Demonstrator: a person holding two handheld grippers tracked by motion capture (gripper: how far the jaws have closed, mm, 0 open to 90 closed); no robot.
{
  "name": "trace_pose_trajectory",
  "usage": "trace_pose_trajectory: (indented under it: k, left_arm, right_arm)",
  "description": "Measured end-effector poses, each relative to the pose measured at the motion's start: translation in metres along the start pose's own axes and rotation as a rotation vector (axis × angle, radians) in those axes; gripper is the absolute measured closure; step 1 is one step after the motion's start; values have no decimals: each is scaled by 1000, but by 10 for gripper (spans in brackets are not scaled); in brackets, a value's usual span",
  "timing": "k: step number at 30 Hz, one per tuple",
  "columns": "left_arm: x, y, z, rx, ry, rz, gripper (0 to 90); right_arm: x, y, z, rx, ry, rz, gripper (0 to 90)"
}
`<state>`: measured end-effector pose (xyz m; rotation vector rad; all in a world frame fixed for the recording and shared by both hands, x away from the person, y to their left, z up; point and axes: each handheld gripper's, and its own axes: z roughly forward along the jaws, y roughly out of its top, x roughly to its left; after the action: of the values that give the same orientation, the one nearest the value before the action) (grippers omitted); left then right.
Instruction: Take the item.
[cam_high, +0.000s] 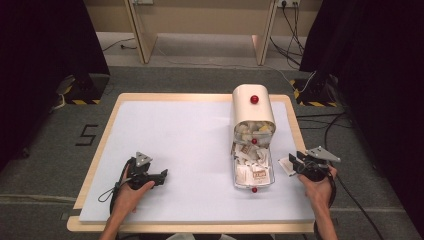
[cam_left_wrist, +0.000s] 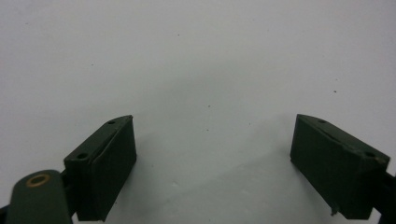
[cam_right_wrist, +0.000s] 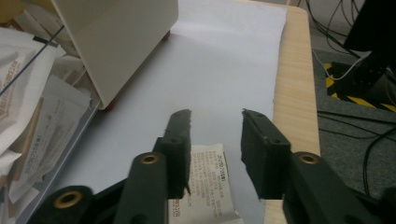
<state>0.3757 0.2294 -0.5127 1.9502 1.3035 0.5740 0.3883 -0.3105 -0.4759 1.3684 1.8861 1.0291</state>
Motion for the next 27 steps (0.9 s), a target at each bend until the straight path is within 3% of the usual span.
trace_pose_trajectory:
  k: [3,7,12,14,27]
  left_arm:
    - [0,0,0,1,0,1,134]
    - [0,0,0,1,0,1,134]
    - [0,0,0,1,0,1,134]
    - [0,0,0,1,0,1,134]
    - [0,0,0,1,0,1,134]
  right_arm:
    - [1,2,-3,-9,-12,22,520]
    - [1,2,-7,-19,3,86,426]
    - [4,0,-11,-24,27,123,377]
    - [6,0,-13,-28,27,105,371]
    - [13,0,-22,-42,46,109,348]
